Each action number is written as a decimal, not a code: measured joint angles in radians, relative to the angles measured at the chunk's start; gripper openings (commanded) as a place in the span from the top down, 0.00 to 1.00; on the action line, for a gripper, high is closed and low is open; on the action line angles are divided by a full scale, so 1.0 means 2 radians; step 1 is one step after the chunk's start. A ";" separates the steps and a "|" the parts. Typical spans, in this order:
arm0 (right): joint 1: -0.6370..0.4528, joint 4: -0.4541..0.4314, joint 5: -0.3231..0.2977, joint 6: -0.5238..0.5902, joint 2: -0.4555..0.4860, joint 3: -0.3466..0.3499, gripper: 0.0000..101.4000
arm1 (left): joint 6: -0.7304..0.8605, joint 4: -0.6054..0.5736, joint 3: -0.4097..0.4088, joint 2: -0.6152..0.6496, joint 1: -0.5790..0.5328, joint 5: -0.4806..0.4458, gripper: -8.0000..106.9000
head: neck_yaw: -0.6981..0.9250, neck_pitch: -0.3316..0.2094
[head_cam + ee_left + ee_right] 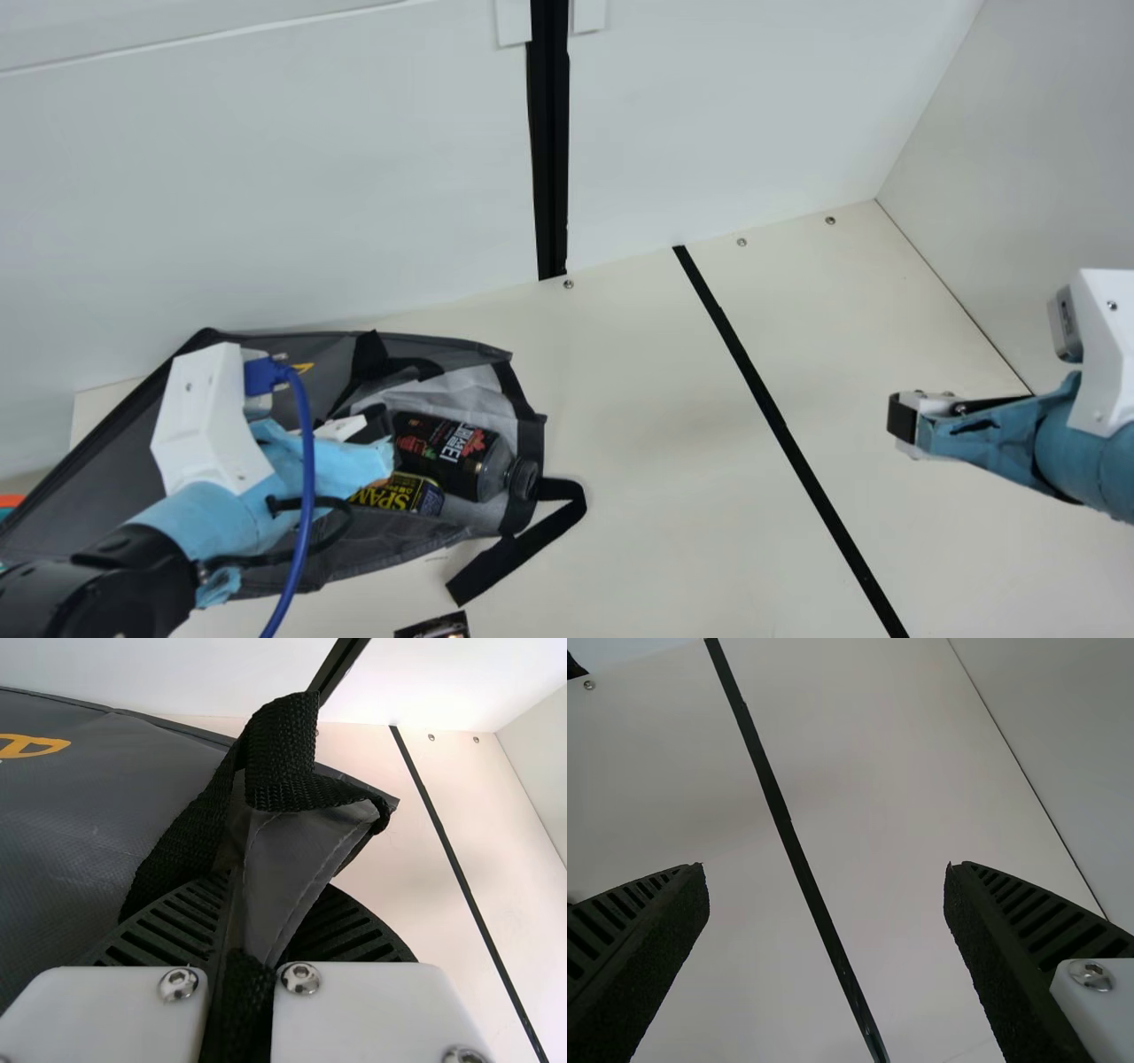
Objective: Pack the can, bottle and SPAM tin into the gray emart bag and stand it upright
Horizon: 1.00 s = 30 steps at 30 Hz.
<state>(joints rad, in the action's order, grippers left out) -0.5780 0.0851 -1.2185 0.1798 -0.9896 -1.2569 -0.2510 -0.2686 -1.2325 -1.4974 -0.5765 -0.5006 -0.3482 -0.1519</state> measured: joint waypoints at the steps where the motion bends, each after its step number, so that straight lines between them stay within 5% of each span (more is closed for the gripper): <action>1: -0.001 0.002 0.000 0.002 -0.002 -0.003 0.06 | 0.000 0.000 0.000 0.000 0.000 0.000 1.00 | 0.001 0.000; 11: 0.000 0.028 0.002 0.022 -0.032 -0.027 0.06 | 0.000 0.000 0.000 0.000 0.000 0.000 1.00 | 0.001 0.000; 30: 0.054 0.062 0.071 0.050 -0.094 -0.022 0.06 | 0.000 0.000 0.000 0.000 0.000 0.000 1.00 | 0.000 0.000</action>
<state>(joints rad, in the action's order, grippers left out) -0.4701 0.2090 -1.0774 0.2794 -1.1781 -1.3003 -0.2510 -0.2686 -1.2325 -1.4974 -0.5765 -0.5006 -0.3482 -0.1519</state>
